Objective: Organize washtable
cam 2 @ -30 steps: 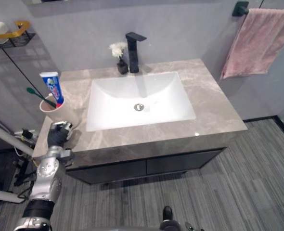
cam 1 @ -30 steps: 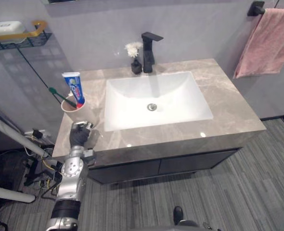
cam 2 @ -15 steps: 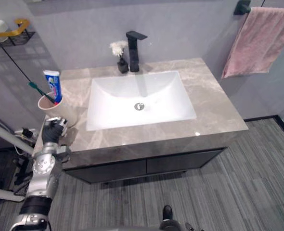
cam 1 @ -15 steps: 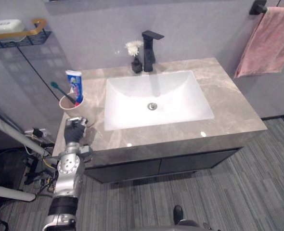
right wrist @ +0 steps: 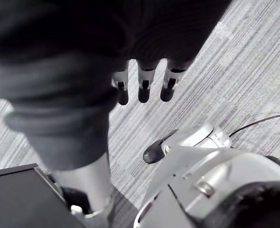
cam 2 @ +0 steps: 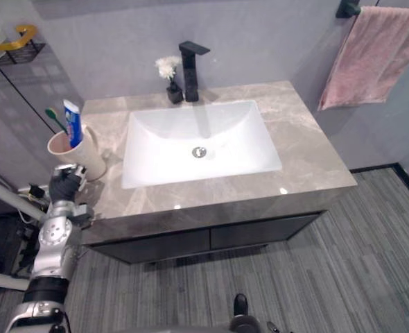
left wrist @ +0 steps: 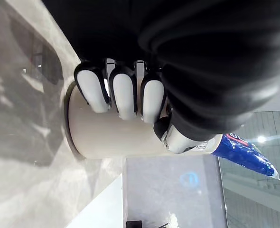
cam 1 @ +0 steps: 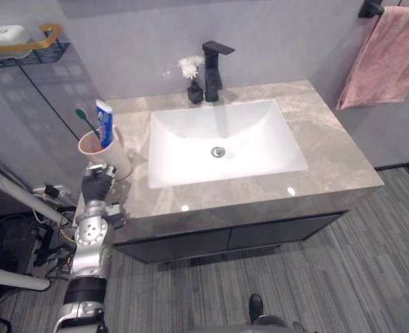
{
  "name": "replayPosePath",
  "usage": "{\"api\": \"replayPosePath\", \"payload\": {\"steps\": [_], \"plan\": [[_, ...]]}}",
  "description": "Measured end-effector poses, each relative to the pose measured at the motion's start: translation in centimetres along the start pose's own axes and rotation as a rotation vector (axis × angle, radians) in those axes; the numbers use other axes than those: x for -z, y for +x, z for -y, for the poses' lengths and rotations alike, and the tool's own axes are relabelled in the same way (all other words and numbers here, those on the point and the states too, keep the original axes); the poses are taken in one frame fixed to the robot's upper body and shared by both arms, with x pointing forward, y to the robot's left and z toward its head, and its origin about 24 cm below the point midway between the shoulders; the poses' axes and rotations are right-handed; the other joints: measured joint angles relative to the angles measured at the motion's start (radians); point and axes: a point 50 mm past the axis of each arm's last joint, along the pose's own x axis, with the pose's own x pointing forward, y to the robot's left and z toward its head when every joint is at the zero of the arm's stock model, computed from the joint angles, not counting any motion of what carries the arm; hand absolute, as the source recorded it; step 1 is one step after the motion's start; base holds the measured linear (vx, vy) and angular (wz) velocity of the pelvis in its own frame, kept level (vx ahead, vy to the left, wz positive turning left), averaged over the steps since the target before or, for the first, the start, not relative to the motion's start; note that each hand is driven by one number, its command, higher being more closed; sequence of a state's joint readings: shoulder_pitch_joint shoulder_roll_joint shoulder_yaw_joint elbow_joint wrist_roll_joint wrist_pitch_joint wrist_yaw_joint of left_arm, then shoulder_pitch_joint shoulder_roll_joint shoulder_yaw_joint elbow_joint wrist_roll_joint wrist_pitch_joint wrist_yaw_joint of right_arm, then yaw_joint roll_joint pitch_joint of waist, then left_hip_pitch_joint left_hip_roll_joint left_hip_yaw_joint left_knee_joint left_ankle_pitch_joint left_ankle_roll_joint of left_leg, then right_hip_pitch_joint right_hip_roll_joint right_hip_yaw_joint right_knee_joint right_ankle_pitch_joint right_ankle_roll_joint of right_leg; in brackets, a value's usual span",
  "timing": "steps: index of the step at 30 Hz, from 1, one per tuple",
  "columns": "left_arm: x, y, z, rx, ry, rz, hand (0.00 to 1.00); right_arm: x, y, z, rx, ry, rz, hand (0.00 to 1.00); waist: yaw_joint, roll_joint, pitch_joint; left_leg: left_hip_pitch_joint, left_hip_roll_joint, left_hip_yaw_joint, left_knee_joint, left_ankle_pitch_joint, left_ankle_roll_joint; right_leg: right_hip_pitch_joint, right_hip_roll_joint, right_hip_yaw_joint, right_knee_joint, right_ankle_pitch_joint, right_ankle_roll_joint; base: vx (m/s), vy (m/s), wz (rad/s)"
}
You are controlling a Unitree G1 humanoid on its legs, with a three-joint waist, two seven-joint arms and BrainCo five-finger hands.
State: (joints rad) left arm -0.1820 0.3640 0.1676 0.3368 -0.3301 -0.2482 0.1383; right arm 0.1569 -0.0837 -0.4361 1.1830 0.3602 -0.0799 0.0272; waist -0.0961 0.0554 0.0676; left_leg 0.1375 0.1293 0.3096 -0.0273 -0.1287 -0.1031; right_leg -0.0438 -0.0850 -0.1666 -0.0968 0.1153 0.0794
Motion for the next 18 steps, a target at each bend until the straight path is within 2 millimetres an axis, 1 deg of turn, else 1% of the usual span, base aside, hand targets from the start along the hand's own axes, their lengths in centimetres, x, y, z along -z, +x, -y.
{"api": "replayPosePath", "payload": {"steps": [2,7,12,18], "plan": [[0.37,0.1,-0.13,-0.008,0.004,-0.017,1.0,0.0,0.0,0.01,0.0,0.0,0.0,0.0,0.0,0.0,0.0,0.0,0.0,0.0,0.0,0.0,0.0,0.0,0.0,0.0,0.0,0.0,0.0,0.0,0.0,0.0],[0.36,0.25,-0.21,-0.024,0.014,-0.017,1.0,0.01,0.0,0.02,0.0,0.0,0.0,0.0,0.0,0.0,0.003,0.0,0.0,0.0,0.0,0.0,0.0,0.0,0.0,0.0,0.0,0.0,0.0,0.0,0.0,0.0],[1.14,0.16,-0.51,-0.035,0.023,-0.054,1.0,0.03,-0.01,0.05,0.001,0.0,-0.001,0.0,0.0,0.002,0.006,-0.001,0.0,0.0,0.0,0.0,0.0,-0.001,0.001,0.001,0.0,0.0,0.0,0.0,0.0,0.0],[0.99,0.52,-0.95,-0.056,0.029,-0.051,1.0,0.03,-0.01,0.05,0.001,0.0,-0.001,0.0,0.0,0.005,0.013,-0.007,0.003,0.004,0.0,0.0,0.0,-0.009,0.004,0.004,0.0,0.0,0.0,0.0,0.0,-0.01]]}}
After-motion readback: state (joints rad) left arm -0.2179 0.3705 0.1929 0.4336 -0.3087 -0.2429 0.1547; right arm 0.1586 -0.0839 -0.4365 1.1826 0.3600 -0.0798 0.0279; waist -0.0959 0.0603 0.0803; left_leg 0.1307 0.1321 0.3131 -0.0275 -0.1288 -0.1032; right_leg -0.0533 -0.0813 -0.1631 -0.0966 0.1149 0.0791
